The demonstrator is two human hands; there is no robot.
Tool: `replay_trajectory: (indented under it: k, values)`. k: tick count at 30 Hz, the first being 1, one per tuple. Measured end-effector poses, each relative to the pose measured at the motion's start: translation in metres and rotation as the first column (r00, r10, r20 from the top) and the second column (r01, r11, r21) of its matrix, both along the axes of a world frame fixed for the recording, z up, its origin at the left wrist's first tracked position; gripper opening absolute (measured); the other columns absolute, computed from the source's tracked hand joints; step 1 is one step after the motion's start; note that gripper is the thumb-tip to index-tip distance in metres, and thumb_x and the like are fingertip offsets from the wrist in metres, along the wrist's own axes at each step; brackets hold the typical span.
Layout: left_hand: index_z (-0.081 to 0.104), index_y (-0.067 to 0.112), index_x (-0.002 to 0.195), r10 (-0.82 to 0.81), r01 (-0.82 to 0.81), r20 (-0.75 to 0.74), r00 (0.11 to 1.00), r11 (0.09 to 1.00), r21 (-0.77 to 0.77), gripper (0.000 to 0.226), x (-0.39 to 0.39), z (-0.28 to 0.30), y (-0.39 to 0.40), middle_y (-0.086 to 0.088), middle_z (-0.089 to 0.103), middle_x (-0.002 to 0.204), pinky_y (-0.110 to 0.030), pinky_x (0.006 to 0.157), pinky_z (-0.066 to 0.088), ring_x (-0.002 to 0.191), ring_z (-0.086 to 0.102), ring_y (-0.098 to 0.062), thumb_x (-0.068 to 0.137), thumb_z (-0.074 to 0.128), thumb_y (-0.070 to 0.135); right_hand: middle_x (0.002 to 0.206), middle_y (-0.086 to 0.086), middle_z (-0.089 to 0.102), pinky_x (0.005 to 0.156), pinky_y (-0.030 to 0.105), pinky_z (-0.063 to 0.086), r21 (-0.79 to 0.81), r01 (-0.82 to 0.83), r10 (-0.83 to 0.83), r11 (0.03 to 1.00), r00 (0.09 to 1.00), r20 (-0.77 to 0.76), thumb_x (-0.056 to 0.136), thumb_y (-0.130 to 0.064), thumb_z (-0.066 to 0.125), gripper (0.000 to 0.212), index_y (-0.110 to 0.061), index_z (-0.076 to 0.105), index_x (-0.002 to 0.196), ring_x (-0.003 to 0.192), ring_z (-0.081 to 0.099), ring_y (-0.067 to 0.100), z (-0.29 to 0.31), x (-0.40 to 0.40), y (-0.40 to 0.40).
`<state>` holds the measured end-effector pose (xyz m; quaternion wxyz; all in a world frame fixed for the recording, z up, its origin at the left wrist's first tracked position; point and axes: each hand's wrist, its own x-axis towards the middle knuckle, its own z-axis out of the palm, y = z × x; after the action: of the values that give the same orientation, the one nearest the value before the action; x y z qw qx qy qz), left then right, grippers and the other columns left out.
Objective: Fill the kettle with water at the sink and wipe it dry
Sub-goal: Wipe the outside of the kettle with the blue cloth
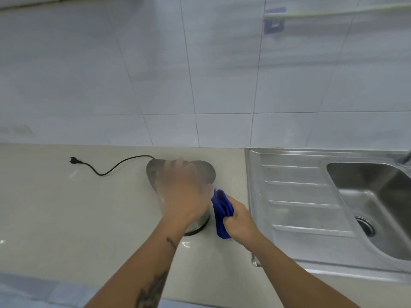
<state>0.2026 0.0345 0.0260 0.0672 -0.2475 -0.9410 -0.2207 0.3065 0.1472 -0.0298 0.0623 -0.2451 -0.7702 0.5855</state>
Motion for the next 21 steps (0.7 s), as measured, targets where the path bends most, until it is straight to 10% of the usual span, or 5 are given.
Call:
replay_trajectory:
  k: [9, 17, 21]
  values:
    - [0.051, 0.024, 0.128, 0.01, -0.005, -0.133, 0.991, 0.999, 0.038, 0.05, 0.0, -0.012, -0.001, -0.012, 0.025, 0.159, -0.054, 0.115, 0.022, 0.149, 0.013, -0.032, 0.079, 0.055, 0.035, 0.091, -0.001, 0.064, 0.064, 0.02, 0.047, -0.067, -0.035, 0.037, 0.997, 0.999, 0.024, 0.083, 0.013, 0.053, 0.044, -0.022, 0.06, 0.109, 0.08, 0.058, 0.014, -0.016, -0.004, 0.003]
    - [0.048, 0.022, 0.137, -0.274, 0.275, -0.022, 0.961, 0.96, 0.056, 0.063, -0.008, 0.004, -0.023, -0.001, 0.024, 0.161, -0.048, 0.119, 0.024, 0.152, 0.011, -0.023, 0.075, 0.06, 0.032, 0.164, -0.007, 0.012, 0.121, 0.027, 0.032, 0.197, -0.1, 0.132, 0.975, 0.979, -0.156, 0.085, 0.014, 0.056, 0.098, -0.023, 0.01, 0.164, 0.144, 0.028, 0.008, -0.029, -0.021, -0.011]
    - [0.051, 0.022, 0.134, -0.307, 0.306, 0.0, 0.952, 0.95, 0.064, 0.063, -0.011, 0.008, -0.028, 0.003, 0.028, 0.158, -0.044, 0.118, 0.028, 0.151, 0.016, -0.024, 0.073, 0.063, 0.027, 0.143, 0.006, 0.048, 0.104, 0.035, 0.052, 0.094, -0.18, 0.188, 0.979, 0.979, -0.081, 0.079, 0.002, 0.057, 0.077, -0.023, 0.038, 0.149, 0.123, 0.057, 0.022, -0.038, -0.023, 0.008]
